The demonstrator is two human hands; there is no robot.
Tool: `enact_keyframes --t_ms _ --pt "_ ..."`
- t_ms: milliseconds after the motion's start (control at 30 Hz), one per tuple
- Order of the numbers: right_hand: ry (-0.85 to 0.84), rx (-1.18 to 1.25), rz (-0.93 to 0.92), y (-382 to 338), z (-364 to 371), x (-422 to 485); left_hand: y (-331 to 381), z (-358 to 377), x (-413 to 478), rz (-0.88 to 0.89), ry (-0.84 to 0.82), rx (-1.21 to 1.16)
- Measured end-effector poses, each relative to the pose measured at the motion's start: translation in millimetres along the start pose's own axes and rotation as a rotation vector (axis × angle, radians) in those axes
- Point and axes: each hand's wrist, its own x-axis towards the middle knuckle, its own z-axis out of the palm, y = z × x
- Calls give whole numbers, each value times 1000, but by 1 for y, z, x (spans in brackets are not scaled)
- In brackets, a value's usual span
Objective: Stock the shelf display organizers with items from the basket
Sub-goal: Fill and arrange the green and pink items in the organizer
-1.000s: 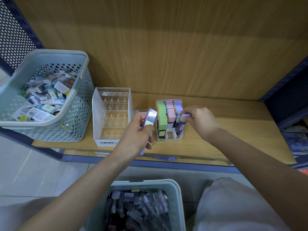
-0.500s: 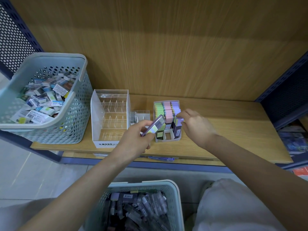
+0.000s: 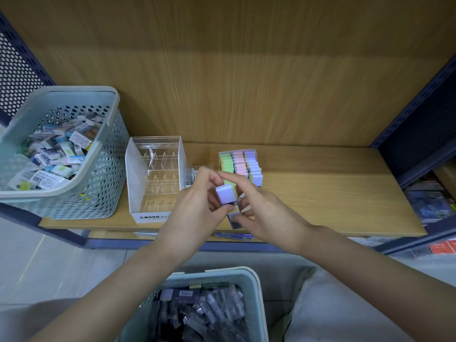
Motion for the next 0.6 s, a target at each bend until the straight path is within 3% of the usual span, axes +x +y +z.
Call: enact_keyframes --t_ms 133,300,467,600 --pt "95 0 -25 13 -8 -5 2 8 6 96 -18 7" --pt "299 -241 52 41 -27 -3 -20 25 36 217 2 225" --pt "302 -170 159 57 -33 10 -53 41 66 207 -125 443" --pt "213 -183 188 73 -26 17 -67 47 69 156 -179 432"
